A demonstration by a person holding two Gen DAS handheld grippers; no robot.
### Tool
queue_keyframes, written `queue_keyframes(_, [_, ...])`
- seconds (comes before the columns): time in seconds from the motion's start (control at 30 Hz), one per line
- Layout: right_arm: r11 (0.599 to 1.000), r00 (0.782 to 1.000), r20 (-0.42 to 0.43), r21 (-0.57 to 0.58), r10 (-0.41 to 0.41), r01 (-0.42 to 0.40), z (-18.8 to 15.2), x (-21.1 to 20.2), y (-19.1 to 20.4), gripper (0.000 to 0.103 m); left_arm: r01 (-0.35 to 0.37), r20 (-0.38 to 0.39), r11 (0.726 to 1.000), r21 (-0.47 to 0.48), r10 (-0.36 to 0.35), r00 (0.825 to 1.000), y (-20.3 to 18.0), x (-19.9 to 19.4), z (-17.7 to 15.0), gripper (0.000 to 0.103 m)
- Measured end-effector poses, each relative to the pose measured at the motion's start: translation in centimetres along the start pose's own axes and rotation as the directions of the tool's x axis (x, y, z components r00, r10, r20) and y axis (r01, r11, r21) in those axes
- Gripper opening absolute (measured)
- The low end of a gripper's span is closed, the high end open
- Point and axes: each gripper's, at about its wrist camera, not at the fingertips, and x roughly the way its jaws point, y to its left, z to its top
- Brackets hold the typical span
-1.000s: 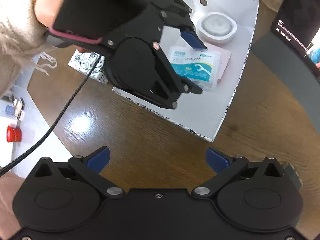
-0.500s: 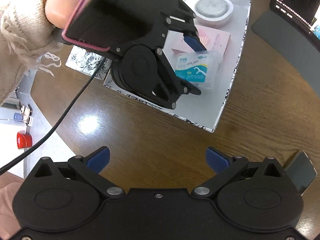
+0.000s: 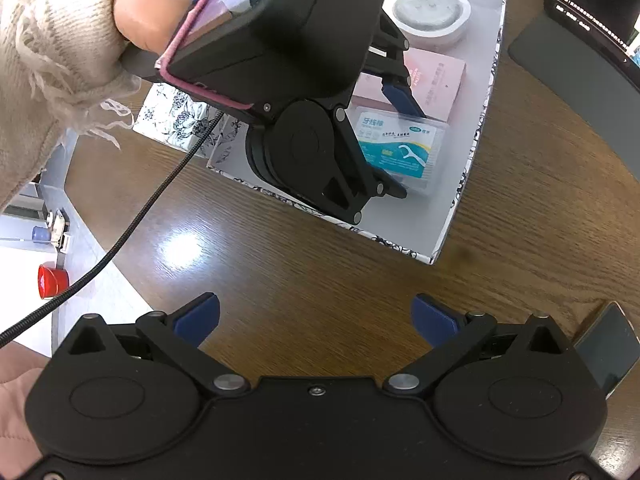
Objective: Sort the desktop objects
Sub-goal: 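Lower the floss pick box beside the palette box and open the left tool, then raise the left tool away from the floral box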
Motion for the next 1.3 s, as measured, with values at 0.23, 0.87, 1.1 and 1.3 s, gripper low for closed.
queue_keyframes(0.23, [1.0,1.0,0.002,-0.002,-0.009,0.009,0.2,0.2,0.0,0.103,-0.01,-0.009,1.0,0.0,0.01,1.0,0.0,0.2,-0.1,0.056])
queue_keyframes(0.87, [0.995,0.993,0.077,-0.044,-0.086,0.089,-0.3,-1.3,1.3,0.103,-0.16,0.079,0.976,-0.146,0.173,0.982,1.3,-4.9,-0.7,0.074])
queue_keyframes(1.1, [0.987,0.984,0.11,-0.056,-0.141,0.147,-0.6,-2.0,2.3,0.103,-0.207,0.114,0.945,-0.251,0.242,0.964,1.3,-8.2,-1.9,0.084])
queue_keyframes(1.3, [0.981,0.976,0.127,-0.056,-0.178,0.187,-0.8,-2.0,2.9,0.103,-0.253,0.134,0.911,-0.326,0.309,0.942,-0.1,-11.0,-3.5,0.084])
